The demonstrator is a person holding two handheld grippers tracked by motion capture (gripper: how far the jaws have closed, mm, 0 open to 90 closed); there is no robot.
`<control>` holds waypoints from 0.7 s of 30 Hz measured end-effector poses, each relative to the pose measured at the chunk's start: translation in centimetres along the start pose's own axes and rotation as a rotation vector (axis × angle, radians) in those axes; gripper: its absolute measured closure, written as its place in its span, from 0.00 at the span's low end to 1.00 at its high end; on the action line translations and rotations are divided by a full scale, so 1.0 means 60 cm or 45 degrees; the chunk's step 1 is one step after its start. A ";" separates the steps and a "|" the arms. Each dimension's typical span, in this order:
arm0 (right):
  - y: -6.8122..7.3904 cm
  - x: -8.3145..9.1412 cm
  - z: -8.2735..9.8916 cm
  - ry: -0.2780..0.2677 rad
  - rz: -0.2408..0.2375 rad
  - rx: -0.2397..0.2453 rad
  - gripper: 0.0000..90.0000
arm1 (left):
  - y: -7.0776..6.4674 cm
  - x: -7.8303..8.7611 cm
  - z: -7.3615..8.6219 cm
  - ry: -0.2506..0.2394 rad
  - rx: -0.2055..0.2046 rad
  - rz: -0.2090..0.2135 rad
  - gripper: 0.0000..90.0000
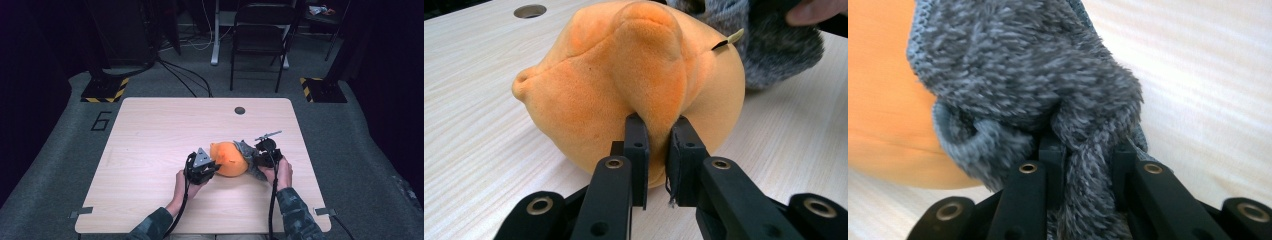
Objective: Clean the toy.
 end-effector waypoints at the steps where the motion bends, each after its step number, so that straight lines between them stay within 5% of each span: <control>1: -0.004 -0.003 0.004 0.010 0.001 -0.007 0.84 | 0.000 0.000 0.000 0.000 0.000 0.001 0.90; 5: -0.026 -0.010 0.017 0.067 0.035 -0.022 0.84 | 0.004 0.000 0.000 -0.004 0.015 -0.001 0.90; 8: -0.035 0.015 0.001 0.019 0.061 -0.017 0.84 | 0.009 0.002 0.001 -0.003 0.024 -0.009 0.89; 13: 0.025 0.077 -0.053 -0.151 -0.072 0.034 0.84 | 0.009 0.003 0.001 -0.005 0.033 -0.005 0.88; 17: 0.073 0.054 -0.051 -0.090 -0.105 0.135 0.84 | 0.011 0.003 0.002 0.002 0.019 -0.010 0.83; 19: 0.073 0.040 -0.049 -0.090 -0.066 0.159 0.84 | 0.011 0.006 0.002 -0.003 0.010 -0.002 0.74; 21: 0.069 0.040 -0.049 -0.093 -0.067 0.144 0.84 | 0.010 0.013 0.001 -0.009 -0.057 -0.006 0.60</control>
Point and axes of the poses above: each handheld gripper's, and its own axes: x roughly backward along the jaws, z roughly out of its underside, y roughly to its left, the point moved 9 cm from there along -x, roughly forward along the jaws, and after that the axes turned 8 degrees about -y, right-handed, at the moved point
